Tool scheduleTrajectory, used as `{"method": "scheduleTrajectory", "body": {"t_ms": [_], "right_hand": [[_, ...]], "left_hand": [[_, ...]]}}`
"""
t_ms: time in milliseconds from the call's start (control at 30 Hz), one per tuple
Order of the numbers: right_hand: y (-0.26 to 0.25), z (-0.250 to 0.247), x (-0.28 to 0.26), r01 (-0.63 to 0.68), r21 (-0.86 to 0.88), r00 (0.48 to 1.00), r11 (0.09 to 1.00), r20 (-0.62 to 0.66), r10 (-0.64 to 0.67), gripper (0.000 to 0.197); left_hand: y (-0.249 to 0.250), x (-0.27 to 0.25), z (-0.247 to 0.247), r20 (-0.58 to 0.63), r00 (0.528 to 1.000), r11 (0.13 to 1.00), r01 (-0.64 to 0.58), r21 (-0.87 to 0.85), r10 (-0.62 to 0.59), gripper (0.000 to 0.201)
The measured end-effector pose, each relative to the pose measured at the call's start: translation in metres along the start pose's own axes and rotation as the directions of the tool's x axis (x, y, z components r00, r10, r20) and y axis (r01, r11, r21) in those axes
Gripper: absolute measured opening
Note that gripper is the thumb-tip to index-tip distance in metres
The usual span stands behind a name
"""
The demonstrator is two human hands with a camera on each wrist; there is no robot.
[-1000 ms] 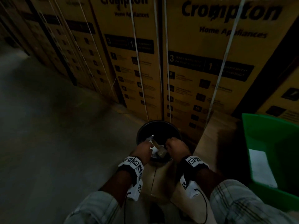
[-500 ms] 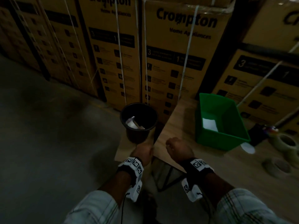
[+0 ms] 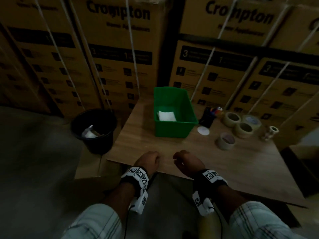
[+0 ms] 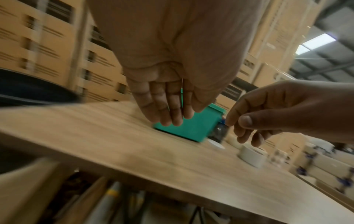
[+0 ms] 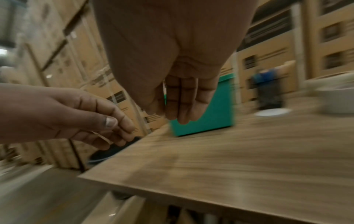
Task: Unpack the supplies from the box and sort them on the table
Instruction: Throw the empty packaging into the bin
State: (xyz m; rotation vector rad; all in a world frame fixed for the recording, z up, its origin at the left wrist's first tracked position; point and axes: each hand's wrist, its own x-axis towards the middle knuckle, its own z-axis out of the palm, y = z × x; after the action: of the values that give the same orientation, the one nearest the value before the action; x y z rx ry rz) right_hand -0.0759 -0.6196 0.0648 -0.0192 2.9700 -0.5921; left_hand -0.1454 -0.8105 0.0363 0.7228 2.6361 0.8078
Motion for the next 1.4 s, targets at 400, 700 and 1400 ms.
{"method": "scheduleTrajectory", "body": {"t_ms": [400, 700, 1400], "right_hand": [[0.231, -0.063, -0.05, -0.162, 0.042, 0.986, 0.986, -0.021, 0.163, 0.025], [0.316, -0.087, -0.035, -0.246, 0.06, 0.96, 0.967, -0.124, 0.252, 0.026], [0.32, -0.062, 0.01, -0.238, -0.023, 0.971, 0.971, -0.042, 0.237, 0.034]], "left_hand": [[0.182, 0.107, 0.112, 0.1, 0.988, 0.985, -0.127, 0.114, 0.115, 0.032], [0.239, 0.147, 0.144, 0.17, 0.986, 0.973, -0.036, 0.229, -0.003, 0.029], [0.231, 0.147, 0.143, 0.081, 0.996, 0.983, 0.02, 0.183, -0.035, 0.028]]}}
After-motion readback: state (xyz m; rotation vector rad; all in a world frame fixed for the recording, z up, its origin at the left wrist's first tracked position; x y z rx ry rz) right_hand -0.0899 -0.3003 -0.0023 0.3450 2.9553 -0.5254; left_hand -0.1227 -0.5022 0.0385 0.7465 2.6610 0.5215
